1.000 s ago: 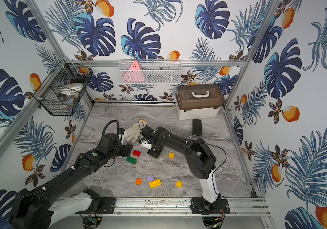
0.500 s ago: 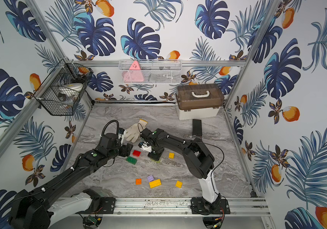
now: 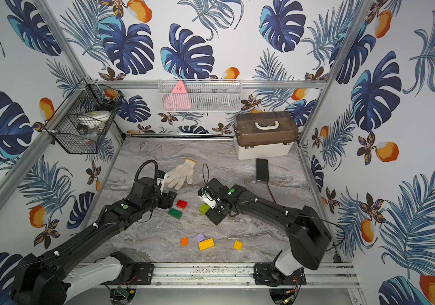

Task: Assemble the number 1 with lego
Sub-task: Move the lego brick at the center of the board, then pick up the lego brick from the center of the board.

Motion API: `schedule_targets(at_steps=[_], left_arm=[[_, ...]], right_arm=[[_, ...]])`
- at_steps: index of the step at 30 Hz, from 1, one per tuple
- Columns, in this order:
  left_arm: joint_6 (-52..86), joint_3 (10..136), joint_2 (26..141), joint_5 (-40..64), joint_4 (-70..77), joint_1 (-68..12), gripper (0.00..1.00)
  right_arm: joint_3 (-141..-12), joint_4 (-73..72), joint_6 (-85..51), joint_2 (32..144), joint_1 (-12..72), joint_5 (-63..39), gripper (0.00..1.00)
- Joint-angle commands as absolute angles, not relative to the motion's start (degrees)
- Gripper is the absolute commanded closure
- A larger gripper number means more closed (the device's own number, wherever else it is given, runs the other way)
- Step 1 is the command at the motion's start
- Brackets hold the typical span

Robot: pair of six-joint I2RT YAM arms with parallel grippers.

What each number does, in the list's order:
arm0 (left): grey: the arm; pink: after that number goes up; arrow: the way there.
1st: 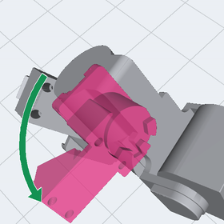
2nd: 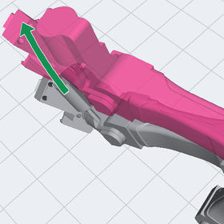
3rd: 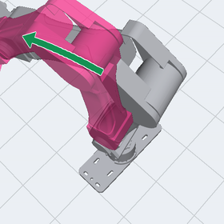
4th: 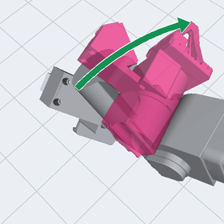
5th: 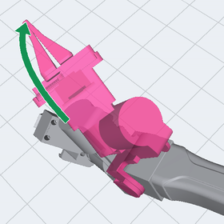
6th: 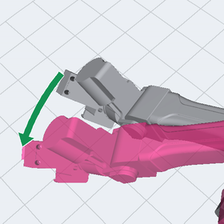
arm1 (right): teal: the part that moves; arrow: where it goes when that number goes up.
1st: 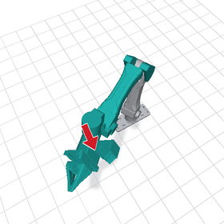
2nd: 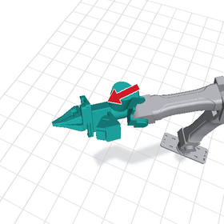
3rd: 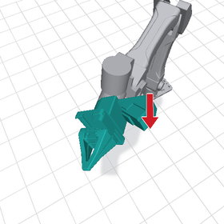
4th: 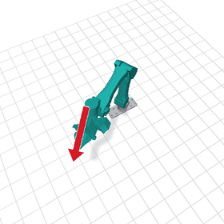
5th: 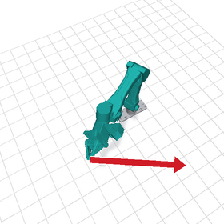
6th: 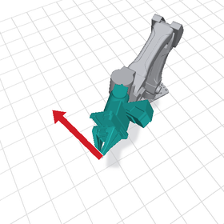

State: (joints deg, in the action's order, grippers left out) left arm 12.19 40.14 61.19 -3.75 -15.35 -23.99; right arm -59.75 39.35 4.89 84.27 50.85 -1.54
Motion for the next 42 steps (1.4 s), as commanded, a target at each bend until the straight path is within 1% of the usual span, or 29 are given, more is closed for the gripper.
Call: schedule_targets(at_steps=[1,5,7,16,20,25,30,40,42], left_arm=[[12.1,40.4,61.1,-3.8,-15.0,-24.1,0.26],[11.9,40.2,60.6,-2.7,-14.5,-24.0,0.27],[11.9,39.9,60.2,-2.5,-14.3,-24.1,0.27],[10.6,37.8,57.4,-2.2,-12.9,-24.0,0.26],[10.8,38.0,57.6,-2.3,-13.5,-24.1,0.26],[11.0,38.5,58.8,-2.1,-13.5,-24.0,0.26],[11.0,38.7,59.2,-1.8,-13.3,-24.1,0.26],[11.1,38.6,59.2,-1.9,-13.5,-24.1,0.26],[11.2,38.7,59.3,-2.0,-13.7,-24.1,0.26]], right_arm=[[-53.6,32.1,-1.0,77.6,53.5,-5.3,0.37],[-49.6,31.6,-0.5,73.2,58.7,-7.6,0.42],[-49.9,32.0,1.0,73.6,62.6,-5.5,0.42],[-58.0,40.4,5.9,85.8,70.5,-0.8,0.36],[-60.6,45.4,7.5,89.4,71.1,0.5,0.35],[-60.1,46.8,11.6,92.1,71.4,1.9,0.36],[-58.6,43.7,14.6,93.2,71.4,1.9,0.37],[-56.9,36.0,18.5,94.9,71.1,5.4,0.32],[-56.4,34.5,19.2,95.3,71.0,6.5,0.30]])
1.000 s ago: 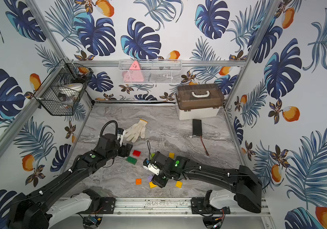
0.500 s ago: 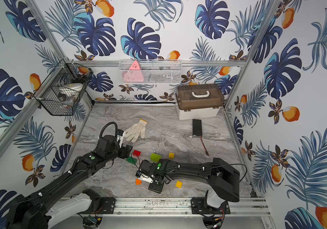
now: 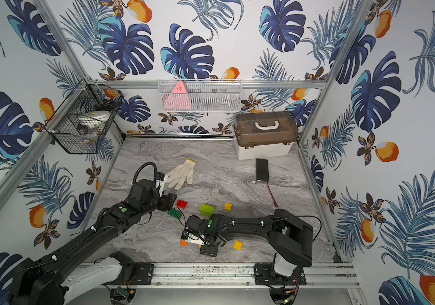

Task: Assemble the number 1 with lego
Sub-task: Pick up the lego brick from the center of the board.

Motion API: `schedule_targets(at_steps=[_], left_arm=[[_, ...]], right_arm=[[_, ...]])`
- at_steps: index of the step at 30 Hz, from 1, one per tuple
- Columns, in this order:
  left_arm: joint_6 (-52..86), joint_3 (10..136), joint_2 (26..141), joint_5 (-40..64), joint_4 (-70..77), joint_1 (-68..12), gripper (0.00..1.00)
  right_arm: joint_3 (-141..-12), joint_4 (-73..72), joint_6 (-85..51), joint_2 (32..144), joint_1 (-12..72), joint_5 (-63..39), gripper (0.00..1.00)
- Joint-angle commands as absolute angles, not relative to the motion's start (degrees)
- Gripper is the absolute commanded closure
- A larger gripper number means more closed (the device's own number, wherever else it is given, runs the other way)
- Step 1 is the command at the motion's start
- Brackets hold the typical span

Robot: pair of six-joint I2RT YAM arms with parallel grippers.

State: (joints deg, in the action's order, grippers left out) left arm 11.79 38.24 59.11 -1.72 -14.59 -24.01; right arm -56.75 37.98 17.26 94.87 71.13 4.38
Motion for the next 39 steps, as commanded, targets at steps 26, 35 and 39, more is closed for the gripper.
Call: schedule_targets(at_steps=[26,35,39], left_arm=[[11.1,38.7,59.6,-2.9,-14.2,-24.1,0.26],[15.7,40.3,62.2,-2.1,-16.3,-24.1,0.38],[27.1,38.8,61.3,2.2,-16.3,-24.3,0.50]], right_arm=[[-55.4,36.3,18.2,94.9,69.7,-1.1,0.61],[-59.2,40.9,9.9,83.0,62.1,-7.0,0.62],[-62.9,43.0,7.4,80.4,53.9,-8.3,0.62]])
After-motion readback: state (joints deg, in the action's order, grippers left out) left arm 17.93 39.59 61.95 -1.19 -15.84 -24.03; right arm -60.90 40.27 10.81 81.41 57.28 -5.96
